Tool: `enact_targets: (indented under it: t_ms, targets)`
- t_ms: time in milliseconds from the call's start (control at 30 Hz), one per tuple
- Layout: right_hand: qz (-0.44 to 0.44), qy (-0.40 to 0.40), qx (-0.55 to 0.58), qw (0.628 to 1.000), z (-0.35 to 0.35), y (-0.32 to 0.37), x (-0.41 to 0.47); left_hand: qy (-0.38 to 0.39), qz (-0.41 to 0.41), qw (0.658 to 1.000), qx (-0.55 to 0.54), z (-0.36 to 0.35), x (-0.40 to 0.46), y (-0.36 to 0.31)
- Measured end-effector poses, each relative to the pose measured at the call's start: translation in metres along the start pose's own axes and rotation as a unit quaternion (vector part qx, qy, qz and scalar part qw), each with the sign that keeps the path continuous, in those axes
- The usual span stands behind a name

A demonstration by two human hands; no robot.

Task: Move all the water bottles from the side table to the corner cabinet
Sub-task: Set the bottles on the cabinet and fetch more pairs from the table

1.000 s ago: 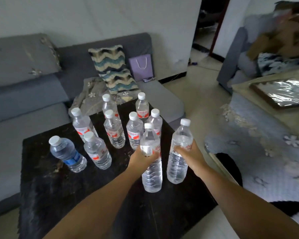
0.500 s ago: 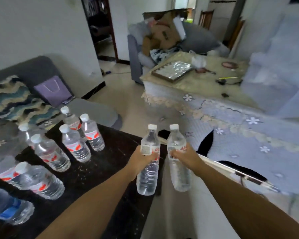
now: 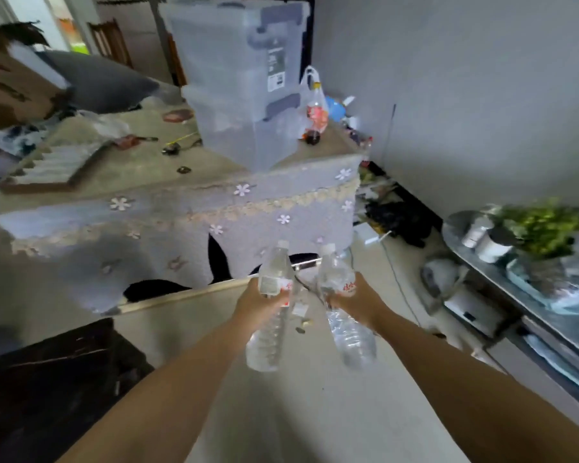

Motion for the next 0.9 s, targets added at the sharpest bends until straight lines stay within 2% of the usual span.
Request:
enact_targets:
  t_ms: [200,300,400,600,767,900]
  targets:
    - [-0.08,-0.147,0.025,0.986,0.148,-0.122,-0.067,0.117,-0.032,0.99,0.076,-0.196,-0.007,-0.041]
    - [-0.116,-0.211,0.044,0.97,0.195,-0.169,-0.101,0.161,-0.047,0.98,0.106,-0.265,-0.018,-0.054]
    - [-0.192,-0.258,0.068,0.945,0.236,-0.221,-0.151,0.241,-0.066,0.959,0.135,-0.341,-0.035,-0.061]
    - [-0.275,-0.365,0.138,0.879,0.284,-0.309,-0.26,0.377,-0.098,0.9,0.194,-0.489,-0.088,-0.069]
    - [-0.328,-0.444,0.196,0.81,0.315,-0.365,-0.348,0.484,-0.121,0.836,0.228,-0.608,-0.153,-0.073]
    - [-0.352,-0.514,0.225,0.749,0.347,-0.395,-0.408,0.56,-0.16,0.768,0.264,-0.699,-0.204,-0.082]
Point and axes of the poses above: each hand's wrist, its own x-axis towards the middle knuckle, its own z-axis out of the back of the hand, y = z × x, the point moved 4 cm from there along x, towards the middle knuckle, and after that the axes turned 7 degrees about -x, right-handed, at the moved point
